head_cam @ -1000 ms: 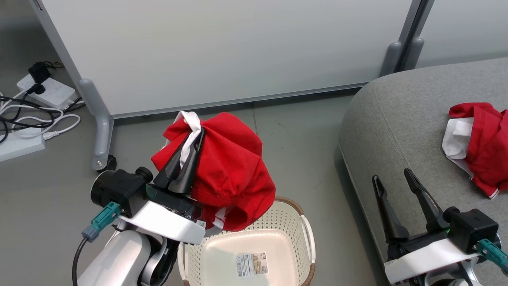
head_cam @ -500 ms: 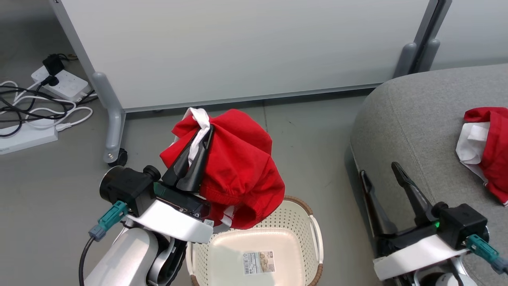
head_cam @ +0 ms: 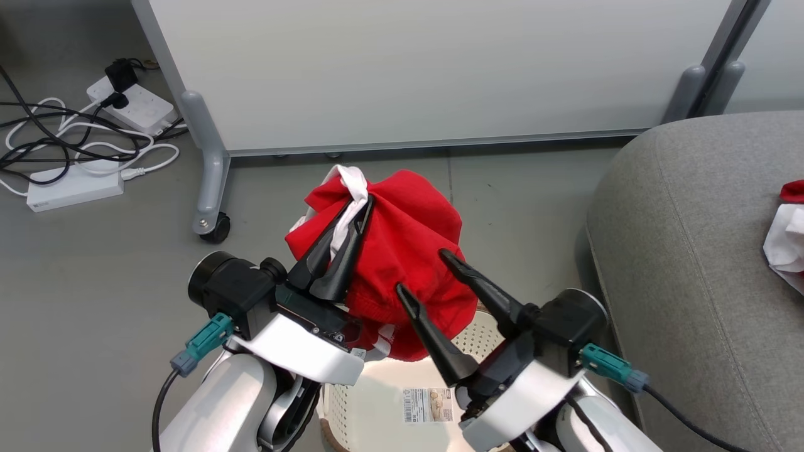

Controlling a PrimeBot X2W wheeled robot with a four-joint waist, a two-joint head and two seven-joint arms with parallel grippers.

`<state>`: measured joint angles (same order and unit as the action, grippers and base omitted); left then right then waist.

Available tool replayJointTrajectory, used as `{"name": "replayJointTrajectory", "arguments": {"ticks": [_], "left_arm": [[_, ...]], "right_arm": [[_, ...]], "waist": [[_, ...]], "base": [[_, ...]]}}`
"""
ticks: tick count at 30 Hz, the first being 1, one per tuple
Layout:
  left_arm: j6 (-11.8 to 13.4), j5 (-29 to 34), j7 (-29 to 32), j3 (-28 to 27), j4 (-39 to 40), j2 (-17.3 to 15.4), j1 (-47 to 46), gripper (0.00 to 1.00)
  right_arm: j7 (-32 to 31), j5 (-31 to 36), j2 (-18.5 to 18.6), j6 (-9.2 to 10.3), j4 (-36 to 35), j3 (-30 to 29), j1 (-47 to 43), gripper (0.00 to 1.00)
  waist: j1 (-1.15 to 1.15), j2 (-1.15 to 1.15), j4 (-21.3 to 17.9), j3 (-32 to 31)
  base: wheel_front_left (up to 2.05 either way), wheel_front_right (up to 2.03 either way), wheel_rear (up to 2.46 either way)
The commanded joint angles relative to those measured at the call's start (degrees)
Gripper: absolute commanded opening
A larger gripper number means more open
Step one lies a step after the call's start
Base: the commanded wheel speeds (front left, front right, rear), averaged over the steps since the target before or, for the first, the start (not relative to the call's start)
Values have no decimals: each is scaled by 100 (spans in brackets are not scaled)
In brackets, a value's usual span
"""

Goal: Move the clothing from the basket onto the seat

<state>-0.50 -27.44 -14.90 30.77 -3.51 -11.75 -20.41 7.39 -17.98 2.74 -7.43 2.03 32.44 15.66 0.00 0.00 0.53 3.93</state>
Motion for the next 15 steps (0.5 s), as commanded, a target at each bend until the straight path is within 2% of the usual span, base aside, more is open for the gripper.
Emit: {"name": "replayJointTrajectory", "arguments": {"ticks": [1,8,9,10,11,12,15], "left_arm": [[-45,55,-28,11,-1,21,-91,0],[-108,131,-28,64,30,101,-149,0],[-116,133,-28,71,37,110,-149,0],[-131,138,-28,80,42,120,-146,0],[-131,138,-28,80,42,120,-146,0],[-144,144,-28,85,51,133,-154,0],[-157,157,-28,93,60,161,-157,0]], "right_arm": [[133,-137,33,-12,225,246,221,100],[476,-349,33,-12,1237,885,966,100],[525,-398,33,-12,1374,938,1066,79],[564,-406,34,-12,1508,972,1169,44],[564,-406,34,-12,1508,972,1169,44],[593,-460,28,-12,1625,1035,1248,0],[662,-590,32,-12,1893,1177,1461,0]], "waist": [[0,0,43,36],[0,0,112,96],[0,0,122,102],[0,0,134,106],[0,0,134,106],[0,0,145,112],[0,0,176,116]], "base": [[0,0,0],[0,0,0],[0,0,0],[0,0,0],[0,0,0],[0,0,0],[0,0,0]]}}
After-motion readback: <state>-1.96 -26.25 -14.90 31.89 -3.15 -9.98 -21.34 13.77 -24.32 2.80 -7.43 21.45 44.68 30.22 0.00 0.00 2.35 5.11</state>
